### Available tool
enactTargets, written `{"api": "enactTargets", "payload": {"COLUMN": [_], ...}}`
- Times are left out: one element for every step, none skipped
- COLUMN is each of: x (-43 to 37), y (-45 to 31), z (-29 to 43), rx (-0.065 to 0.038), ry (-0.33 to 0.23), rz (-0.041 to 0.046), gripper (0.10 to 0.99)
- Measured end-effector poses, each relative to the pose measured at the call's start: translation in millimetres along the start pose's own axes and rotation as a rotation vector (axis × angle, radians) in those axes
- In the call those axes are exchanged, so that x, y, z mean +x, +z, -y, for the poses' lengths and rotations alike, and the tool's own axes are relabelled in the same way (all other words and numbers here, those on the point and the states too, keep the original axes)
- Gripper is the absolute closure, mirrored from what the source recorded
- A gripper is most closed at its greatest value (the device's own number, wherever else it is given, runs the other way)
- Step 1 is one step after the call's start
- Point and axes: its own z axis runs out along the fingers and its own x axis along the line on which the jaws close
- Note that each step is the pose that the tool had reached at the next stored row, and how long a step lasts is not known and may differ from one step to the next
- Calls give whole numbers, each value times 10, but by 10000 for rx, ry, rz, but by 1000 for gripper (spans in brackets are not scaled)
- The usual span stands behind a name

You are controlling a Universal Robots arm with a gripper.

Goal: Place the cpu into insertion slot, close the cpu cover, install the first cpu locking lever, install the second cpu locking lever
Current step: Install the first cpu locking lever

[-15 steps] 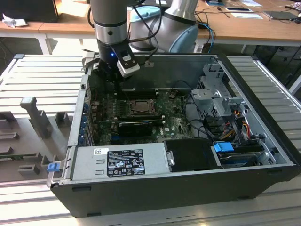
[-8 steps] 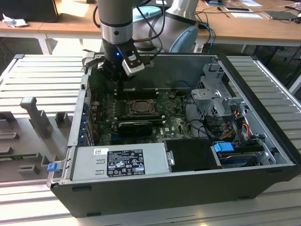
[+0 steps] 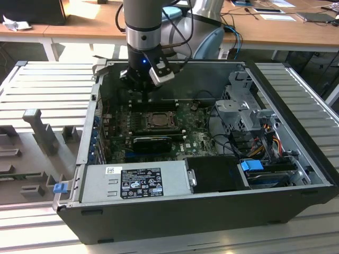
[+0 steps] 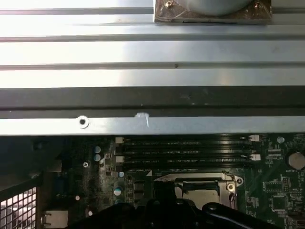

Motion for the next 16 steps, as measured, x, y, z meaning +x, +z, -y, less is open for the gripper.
{"api": "enactTargets", "payload": {"x": [-38, -61, -102, -108, -115, -116, -118, -118, -124, -133, -148, -189, -219, -247, -273, -302], "y": [5, 9, 15, 19, 20, 21, 31, 48, 66, 86, 106, 133, 150, 160, 166, 176], "z": [0, 0, 0, 0, 1, 1, 1, 3, 5, 7, 8, 9, 10, 9, 8, 7], "rx": [0, 1, 0, -1, -15, -194, -269, -268, -268, -267, -267, -267, -267, -268, -269, -269], "ry": [3, 2, 0, 0, 2, 4, 5, 4, 3, 3, 3, 2, 2, -1, -3, -4], "rz": [-4, -1, -4, -4, -4, -7, -4, 3, 3, 3, 4, 3, 3, 2, 3, 2], "gripper": [980, 980, 980, 980, 980, 980, 980, 980, 980, 980, 980, 980, 980, 980, 980, 980]}}
